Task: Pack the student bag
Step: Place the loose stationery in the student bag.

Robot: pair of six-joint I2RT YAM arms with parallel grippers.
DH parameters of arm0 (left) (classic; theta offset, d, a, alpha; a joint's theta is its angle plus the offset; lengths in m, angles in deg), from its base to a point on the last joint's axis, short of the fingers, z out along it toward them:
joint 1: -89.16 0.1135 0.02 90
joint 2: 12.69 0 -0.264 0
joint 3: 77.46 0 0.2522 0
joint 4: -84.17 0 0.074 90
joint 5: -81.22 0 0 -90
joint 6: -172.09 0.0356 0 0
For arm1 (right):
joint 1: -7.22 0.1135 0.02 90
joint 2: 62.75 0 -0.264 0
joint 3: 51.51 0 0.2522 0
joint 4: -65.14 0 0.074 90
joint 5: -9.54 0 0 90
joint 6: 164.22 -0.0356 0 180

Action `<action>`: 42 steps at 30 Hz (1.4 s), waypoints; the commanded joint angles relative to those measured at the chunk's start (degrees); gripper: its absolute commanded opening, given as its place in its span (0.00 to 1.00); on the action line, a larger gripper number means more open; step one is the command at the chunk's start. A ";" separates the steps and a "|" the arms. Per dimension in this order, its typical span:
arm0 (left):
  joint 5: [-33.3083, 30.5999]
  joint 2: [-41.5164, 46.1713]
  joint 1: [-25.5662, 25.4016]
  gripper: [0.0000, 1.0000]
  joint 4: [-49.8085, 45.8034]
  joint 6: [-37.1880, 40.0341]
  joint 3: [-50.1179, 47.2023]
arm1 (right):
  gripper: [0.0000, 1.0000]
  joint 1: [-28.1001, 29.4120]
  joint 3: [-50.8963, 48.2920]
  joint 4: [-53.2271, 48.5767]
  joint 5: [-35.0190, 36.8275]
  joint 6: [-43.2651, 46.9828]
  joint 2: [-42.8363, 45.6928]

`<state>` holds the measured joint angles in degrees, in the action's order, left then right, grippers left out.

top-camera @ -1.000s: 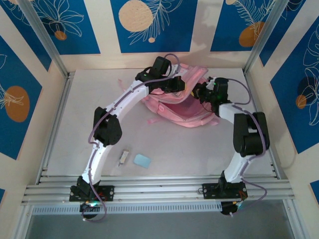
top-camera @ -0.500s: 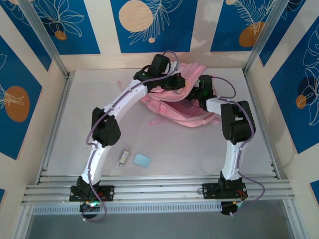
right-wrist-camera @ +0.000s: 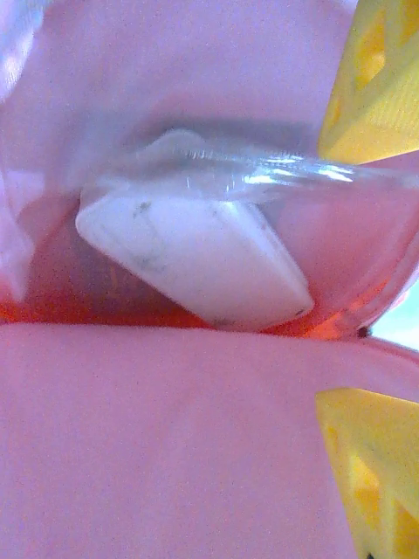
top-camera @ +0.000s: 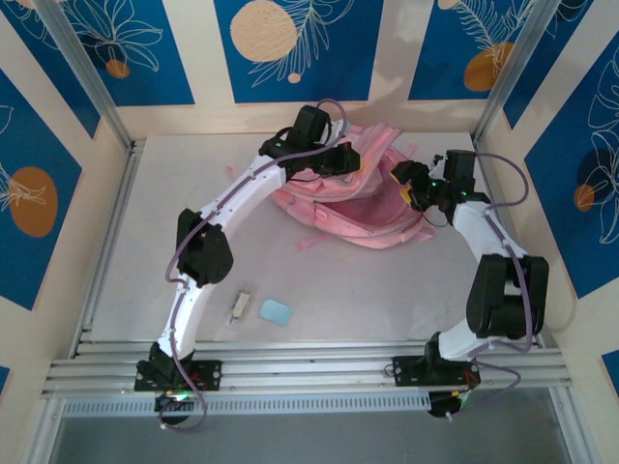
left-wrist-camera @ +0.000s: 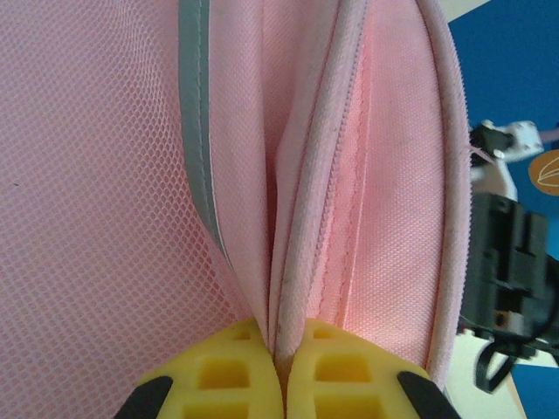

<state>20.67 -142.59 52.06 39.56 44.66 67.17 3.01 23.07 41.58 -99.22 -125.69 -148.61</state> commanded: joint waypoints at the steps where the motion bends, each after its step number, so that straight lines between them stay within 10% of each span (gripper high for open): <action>1: 3.38 2.81 -0.97 0.00 5.62 0.39 0.51 | 0.70 0.06 -2.33 -9.39 0.15 7.32 4.14; 24: 4.55 3.66 -1.56 0.00 6.15 -0.59 -1.20 | 0.66 4.76 4.90 -3.60 5.60 3.86 -16.07; 42: 4.57 3.60 -2.10 0.00 5.90 -0.77 -1.37 | 0.34 12.34 17.36 10.53 -2.51 -3.14 -27.63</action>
<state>21.16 -142.59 51.43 40.91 44.44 65.18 14.99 39.26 50.10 -98.94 -127.28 -174.99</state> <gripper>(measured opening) 0.056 0.347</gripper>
